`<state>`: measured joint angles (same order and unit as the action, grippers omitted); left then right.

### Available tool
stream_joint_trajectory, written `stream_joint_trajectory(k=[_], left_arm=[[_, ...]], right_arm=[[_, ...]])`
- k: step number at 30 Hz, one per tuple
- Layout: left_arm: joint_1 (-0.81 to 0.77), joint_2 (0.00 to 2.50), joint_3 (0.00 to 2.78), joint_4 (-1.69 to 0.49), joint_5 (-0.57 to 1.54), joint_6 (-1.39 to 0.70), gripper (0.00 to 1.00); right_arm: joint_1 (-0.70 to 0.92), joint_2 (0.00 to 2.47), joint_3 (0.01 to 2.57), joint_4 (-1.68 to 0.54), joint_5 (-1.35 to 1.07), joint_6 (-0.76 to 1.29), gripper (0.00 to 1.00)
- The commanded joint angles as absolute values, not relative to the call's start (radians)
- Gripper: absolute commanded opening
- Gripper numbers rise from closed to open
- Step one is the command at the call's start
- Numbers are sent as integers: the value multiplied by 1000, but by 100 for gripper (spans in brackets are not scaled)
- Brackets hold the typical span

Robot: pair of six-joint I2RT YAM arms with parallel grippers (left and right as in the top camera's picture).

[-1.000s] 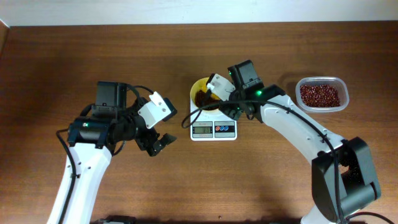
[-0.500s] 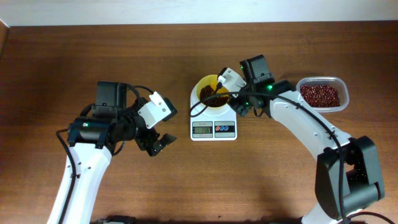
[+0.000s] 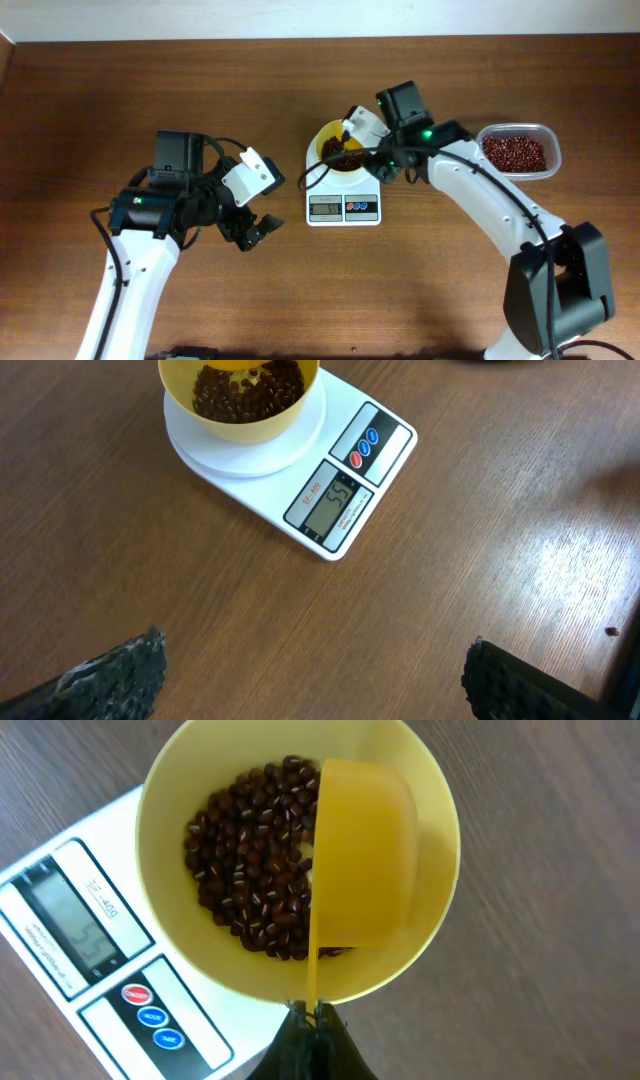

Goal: Scoop item into bowl and weigh 50g on scale

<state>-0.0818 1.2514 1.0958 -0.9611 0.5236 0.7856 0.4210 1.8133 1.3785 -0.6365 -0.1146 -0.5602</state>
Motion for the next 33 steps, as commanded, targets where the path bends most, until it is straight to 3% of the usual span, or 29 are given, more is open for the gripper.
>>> stream_joint_trajectory(k=[1,13,17,21,23,27,33], left_arm=[[-76,1251,1093,-962,527,799,99],[-76,1251,1093,-963,527,799,99],[-76,1251,1093,-963,527,799,99],[-76,1251,1093,-963,527,799,99],[-76,1251,1093,-963,526,799,99],[-76,1251,1093,-963,527,799,99],[-76,1251,1093,-963,527,799,99]], right_arm=[[466,1835,1395,-649,-59,-603,4],[456,1835,1461,-708,-300,-441,4],[352,1835,1461,-707,-486,-259,4],[262,1836,1461,-707,-501,-169,4],[226,1837,1461,-707,-629,-163,4],[252,1839,1460,-714,-582,-223,4],[403,1858,1458,-719,-125,-393,4]])
